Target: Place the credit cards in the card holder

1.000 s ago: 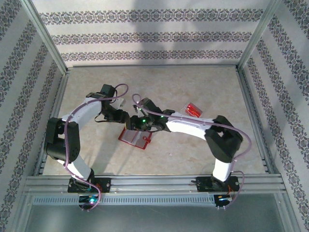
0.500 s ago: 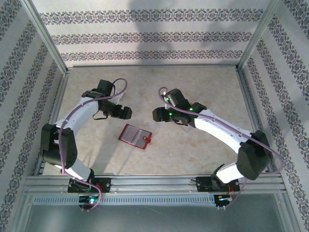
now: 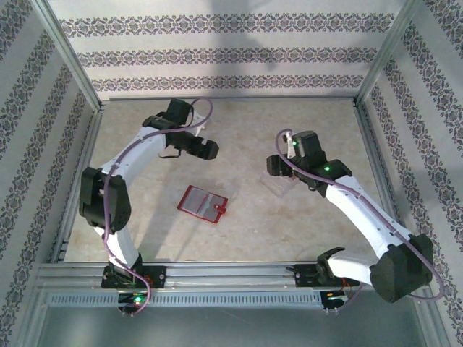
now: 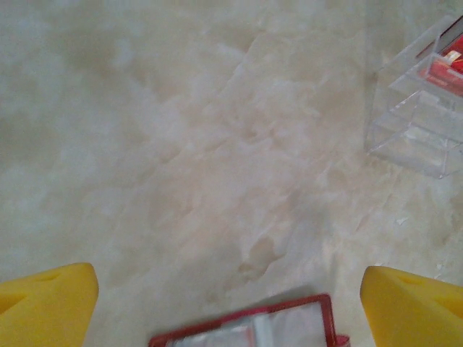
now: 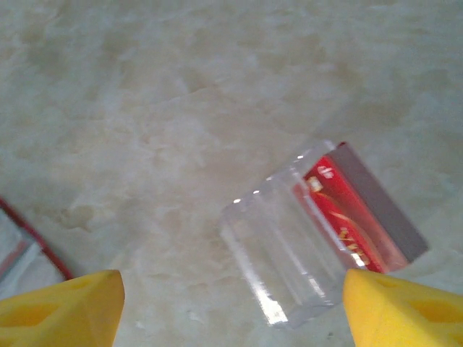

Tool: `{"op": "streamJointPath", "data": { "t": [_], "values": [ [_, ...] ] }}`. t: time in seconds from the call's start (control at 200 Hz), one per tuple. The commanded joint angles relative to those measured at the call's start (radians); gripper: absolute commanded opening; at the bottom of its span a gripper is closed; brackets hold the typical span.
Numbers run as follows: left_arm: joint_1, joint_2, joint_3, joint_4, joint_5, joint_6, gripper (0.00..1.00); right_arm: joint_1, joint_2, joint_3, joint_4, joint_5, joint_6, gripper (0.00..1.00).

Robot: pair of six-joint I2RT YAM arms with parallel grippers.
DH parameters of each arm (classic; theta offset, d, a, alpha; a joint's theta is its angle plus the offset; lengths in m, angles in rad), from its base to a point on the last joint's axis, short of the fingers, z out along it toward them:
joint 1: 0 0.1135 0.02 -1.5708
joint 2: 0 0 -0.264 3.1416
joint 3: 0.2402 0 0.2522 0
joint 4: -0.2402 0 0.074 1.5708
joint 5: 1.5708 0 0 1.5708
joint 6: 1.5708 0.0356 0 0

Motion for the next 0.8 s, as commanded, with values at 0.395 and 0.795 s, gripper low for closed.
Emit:
{"op": "streamJointPath", "data": {
  "t": [0.395,0.795],
  "values": [
    [-0.212,0.297,0.346,-0.075,0.07,-0.018,0.89,-0.238,0.126,0.06,-0.025,-0.183,-0.227,0.74],
    [-0.362,0.503,0.564,-0.117,0.045,-0.02,0.87,-0.308,0.233,0.109,-0.019,-0.198,-0.326,0.71]
  ]
}}
